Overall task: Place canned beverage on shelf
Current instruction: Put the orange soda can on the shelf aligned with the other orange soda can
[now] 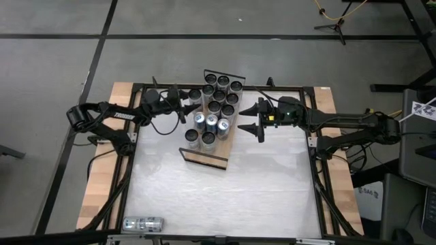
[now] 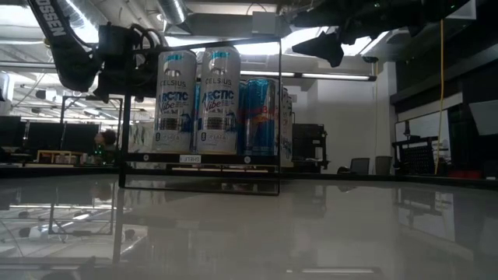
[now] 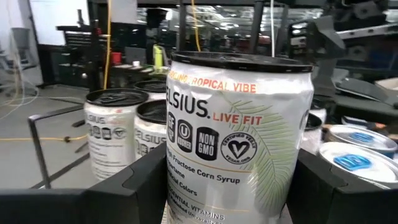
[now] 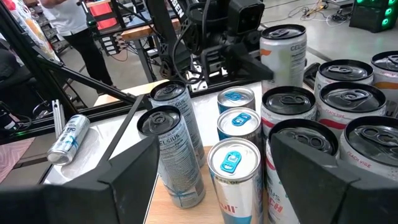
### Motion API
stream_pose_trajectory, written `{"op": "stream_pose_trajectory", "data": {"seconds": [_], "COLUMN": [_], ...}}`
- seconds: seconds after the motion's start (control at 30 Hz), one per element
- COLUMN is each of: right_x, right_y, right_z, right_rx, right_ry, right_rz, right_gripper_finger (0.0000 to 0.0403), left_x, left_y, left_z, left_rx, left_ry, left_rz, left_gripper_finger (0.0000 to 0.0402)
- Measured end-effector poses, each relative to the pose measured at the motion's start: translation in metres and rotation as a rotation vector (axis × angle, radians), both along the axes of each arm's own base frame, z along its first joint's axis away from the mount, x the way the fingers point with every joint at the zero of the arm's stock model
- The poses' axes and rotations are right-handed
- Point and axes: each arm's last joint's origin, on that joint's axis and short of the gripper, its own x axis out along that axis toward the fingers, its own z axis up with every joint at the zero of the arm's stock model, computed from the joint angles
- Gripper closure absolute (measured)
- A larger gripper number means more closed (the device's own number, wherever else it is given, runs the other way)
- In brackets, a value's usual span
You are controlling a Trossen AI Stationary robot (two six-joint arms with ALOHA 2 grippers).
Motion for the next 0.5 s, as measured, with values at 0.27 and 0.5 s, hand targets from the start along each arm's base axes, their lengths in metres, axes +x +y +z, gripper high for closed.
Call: {"op": "stream_pose_trajectory", "data": {"seconds": [0.27,0.5], "right_x": [0.0,0.0], "right_y": [-0.0001,-0.0001], "right_z": [0.0,0.0], "right_rx": [0.0,0.0], "right_ry": [0.0,0.0], "right_rz": [0.0,-0.001], "right_gripper_finger": [0.01,0.01], "left_x": [0.0001,-0.0052], "left_y": [-0.0004,0.0059], "left_z": [-0.0026,-0.004], "left_rx": [0.023,0.019], "left_ry": [0.035,0.049], "left_rz": [-0.028,-0.04], "left_gripper_finger": [0.0167,0.0167]}}
